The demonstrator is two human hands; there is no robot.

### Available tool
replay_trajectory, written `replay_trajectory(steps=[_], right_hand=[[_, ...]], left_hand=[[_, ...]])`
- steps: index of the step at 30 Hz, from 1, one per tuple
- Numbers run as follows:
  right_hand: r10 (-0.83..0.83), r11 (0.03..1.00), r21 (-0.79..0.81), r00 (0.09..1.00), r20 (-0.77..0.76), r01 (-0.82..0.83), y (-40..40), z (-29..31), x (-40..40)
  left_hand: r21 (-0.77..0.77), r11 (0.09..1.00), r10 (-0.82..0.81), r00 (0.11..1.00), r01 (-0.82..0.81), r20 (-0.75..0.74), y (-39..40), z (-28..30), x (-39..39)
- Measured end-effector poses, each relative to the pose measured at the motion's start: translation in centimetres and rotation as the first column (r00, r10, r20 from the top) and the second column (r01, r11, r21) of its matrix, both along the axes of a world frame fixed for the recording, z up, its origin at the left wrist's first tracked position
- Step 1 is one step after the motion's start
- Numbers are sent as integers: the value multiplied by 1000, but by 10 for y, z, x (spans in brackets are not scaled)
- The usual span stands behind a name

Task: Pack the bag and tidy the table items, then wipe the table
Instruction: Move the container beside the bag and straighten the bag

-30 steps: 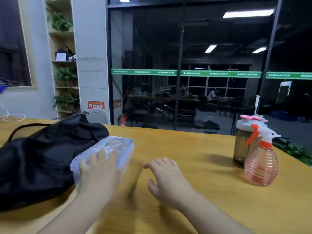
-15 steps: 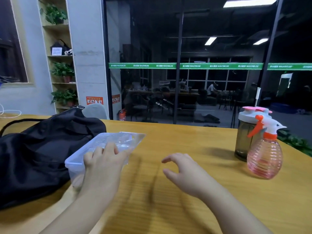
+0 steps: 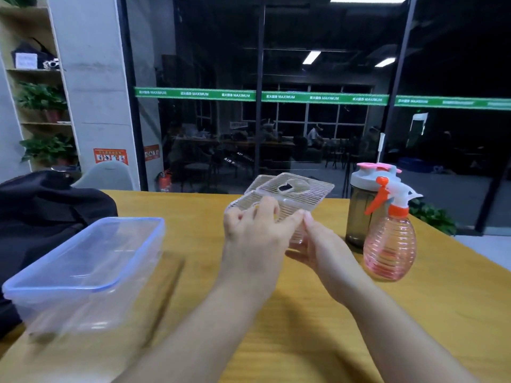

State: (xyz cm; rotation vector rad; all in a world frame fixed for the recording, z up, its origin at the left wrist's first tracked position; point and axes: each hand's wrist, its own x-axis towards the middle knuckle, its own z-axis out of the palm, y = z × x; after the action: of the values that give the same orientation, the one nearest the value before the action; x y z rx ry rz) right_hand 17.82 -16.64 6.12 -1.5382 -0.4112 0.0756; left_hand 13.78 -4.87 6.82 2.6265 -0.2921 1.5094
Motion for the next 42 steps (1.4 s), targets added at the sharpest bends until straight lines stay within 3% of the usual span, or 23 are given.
replay_trajectory(steps=[3, 8, 13, 16, 19, 23, 25, 32, 42], right_hand=[[-64, 955, 271, 976, -208, 121, -7, 0, 4], [-259, 939, 124, 899, -354, 320, -8, -13, 10], [-325, 893, 151, 839, -436, 425, -20, -21, 19], [-290, 893, 167, 818, -497, 418, -25, -25, 23], [-250, 915, 154, 824, -508, 373, -29, -26, 24], [-228, 925, 150, 827, -514, 348, -34, -23, 21], [-225, 921, 162, 824, -520, 353, -36, -23, 22], [-205, 919, 180, 817, -539, 350, -32, -28, 24], [-323, 908, 92, 824, -466, 408, -36, -31, 29]], left_hand=[[39, 997, -60, 998, 60, 8, -15, -14, 19], [152, 976, -148, 988, 154, -48, -6, -58, 34], [28, 986, -156, 961, 167, -229, -5, -64, 32], [-58, 996, -79, 911, 61, -404, -6, -65, 30], [-244, 969, -172, 789, 28, -590, -1, -73, 34], [-441, 875, -439, 712, 200, -548, 1, -74, 36], [-469, 851, -481, 708, 235, -518, 0, -73, 36], [-507, 837, -473, 739, 207, -479, 1, -73, 35], [-362, 932, -267, 739, 33, -619, -7, -75, 30]])
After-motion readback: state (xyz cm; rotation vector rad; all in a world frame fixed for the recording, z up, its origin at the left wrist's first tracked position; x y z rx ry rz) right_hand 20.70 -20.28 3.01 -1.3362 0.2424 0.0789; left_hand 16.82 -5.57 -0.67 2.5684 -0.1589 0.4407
